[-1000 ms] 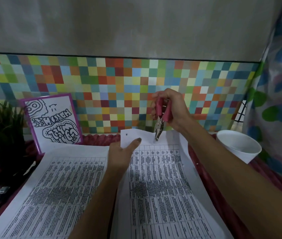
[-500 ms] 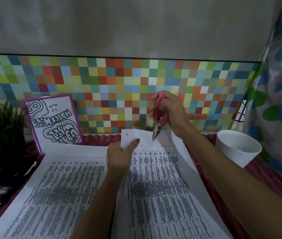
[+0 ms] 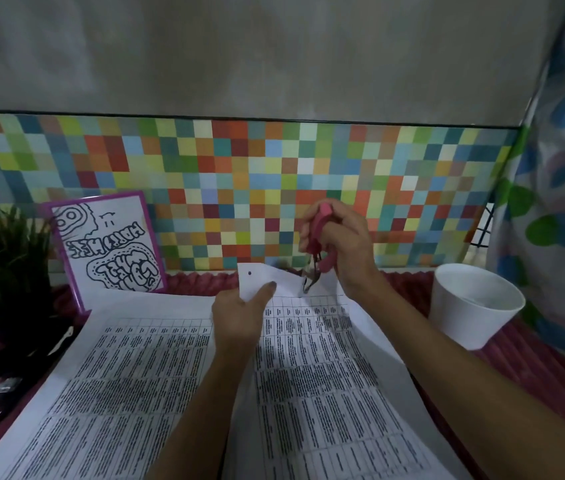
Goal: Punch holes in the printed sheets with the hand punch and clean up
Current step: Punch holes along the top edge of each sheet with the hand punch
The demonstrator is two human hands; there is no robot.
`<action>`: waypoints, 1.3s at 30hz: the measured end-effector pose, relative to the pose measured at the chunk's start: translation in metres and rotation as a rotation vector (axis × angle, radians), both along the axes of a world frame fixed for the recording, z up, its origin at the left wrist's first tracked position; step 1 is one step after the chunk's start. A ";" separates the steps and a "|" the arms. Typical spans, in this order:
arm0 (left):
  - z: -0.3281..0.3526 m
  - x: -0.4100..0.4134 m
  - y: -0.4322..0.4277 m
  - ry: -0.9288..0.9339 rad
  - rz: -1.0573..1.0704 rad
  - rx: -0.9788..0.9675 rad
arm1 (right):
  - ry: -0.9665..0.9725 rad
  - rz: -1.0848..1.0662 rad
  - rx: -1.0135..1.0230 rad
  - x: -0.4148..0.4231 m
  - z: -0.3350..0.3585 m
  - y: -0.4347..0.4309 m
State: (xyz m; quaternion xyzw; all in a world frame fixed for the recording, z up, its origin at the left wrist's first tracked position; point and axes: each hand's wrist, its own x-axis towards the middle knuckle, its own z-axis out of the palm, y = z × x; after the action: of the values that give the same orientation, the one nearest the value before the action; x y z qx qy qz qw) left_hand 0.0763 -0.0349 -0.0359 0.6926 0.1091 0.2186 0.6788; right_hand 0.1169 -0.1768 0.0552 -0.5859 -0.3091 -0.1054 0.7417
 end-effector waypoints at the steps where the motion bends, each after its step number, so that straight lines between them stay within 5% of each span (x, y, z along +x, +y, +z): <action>1: 0.000 0.000 0.001 -0.016 -0.019 0.010 | 0.025 -0.024 0.050 0.001 0.003 -0.001; 9: 0.012 -0.005 0.010 -0.019 -0.087 0.126 | 0.125 -0.075 0.140 0.012 0.014 0.004; 13: 0.022 -0.011 0.006 -0.251 0.218 0.737 | 0.119 -0.058 0.086 0.012 0.018 0.013; 15: 0.024 -0.012 0.001 -0.374 0.236 1.001 | 0.115 -0.035 0.063 0.010 0.019 0.018; 18: 0.018 -0.009 -0.005 -0.315 0.160 1.176 | 0.116 -0.015 0.036 0.004 0.019 0.024; 31: 0.014 -0.004 -0.001 -0.343 0.018 1.003 | 0.226 -0.013 -0.012 0.009 0.010 0.020; 39: 0.017 -0.002 0.003 -0.290 -0.057 0.966 | 0.103 -0.096 -0.084 0.024 0.018 -0.015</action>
State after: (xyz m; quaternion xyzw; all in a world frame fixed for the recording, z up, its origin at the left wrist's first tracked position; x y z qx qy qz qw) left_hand 0.0745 -0.0318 -0.0190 0.8927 -0.1189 0.3197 0.2945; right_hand 0.1409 -0.1916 0.0730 -0.6352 -0.2462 -0.0976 0.7255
